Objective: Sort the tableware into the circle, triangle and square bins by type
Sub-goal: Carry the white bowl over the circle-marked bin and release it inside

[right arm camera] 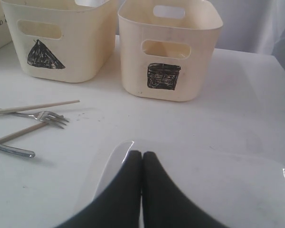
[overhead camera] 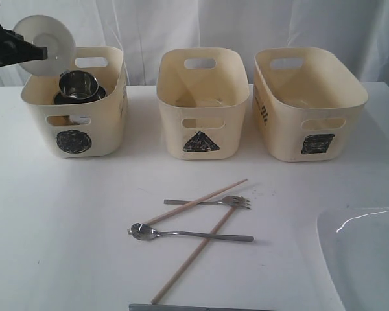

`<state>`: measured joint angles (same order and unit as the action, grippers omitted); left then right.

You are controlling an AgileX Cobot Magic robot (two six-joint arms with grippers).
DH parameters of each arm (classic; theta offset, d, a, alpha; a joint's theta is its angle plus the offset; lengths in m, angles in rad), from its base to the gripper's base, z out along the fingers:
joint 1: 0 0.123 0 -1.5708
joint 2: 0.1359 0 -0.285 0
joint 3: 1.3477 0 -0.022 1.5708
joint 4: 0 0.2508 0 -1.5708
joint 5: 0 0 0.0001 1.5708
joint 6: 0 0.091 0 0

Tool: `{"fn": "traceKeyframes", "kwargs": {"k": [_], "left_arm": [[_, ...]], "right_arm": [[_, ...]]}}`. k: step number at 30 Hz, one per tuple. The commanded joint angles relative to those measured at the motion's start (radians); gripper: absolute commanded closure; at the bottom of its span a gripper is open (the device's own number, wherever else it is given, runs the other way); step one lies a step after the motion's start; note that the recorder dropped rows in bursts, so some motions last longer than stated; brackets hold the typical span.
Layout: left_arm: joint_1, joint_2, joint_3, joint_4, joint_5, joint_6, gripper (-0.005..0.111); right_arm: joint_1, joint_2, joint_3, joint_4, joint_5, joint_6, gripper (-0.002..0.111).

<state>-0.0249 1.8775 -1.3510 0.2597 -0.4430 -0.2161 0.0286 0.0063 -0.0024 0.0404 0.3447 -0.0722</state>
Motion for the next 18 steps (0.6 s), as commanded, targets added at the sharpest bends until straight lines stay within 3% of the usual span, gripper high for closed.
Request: {"fn": "traceKeyframes", "kwargs": {"k": [1,13,15,18], "left_arm": [[-0.013,0.034,-0.023,0.103,-0.114,-0.125,0.107],[-0.041,0.036,-0.023,0.303,-0.104,-0.172,0.107],[-0.041,0.036,-0.023,0.303,-0.113,-0.172,0.102],[-0.041,0.036,-0.023,0.303,-0.113,-0.172,0.084]], "right_arm": [[-0.005,-0.006,0.002,-0.004,-0.003,0.000,0.108],[-0.005,-0.006,0.002,-0.004,-0.003,0.000,0.108],[-0.005,-0.006,0.002,-0.004,-0.003,0.000,0.108],[-0.005,-0.006,0.002,-0.004,-0.003,0.000,0.108]]}}
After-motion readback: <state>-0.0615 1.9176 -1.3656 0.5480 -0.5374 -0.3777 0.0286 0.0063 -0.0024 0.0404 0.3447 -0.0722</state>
